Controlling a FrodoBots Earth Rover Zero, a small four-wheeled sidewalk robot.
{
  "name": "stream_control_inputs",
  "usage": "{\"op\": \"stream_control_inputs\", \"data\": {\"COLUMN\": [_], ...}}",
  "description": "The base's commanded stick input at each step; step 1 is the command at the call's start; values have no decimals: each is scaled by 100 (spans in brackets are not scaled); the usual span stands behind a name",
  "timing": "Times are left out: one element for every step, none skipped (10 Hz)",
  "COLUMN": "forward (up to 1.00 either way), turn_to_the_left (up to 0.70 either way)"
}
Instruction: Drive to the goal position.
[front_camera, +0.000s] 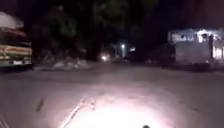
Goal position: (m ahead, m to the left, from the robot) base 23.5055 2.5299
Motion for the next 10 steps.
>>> {"op": "stream_control_inputs", "data": {"forward": [70, 70, 70, 70, 70, 70, 70, 70, 70, 70], "turn_to_the_left": [1, 1, 1, 1, 1, 1, 1, 1, 1, 1]}}
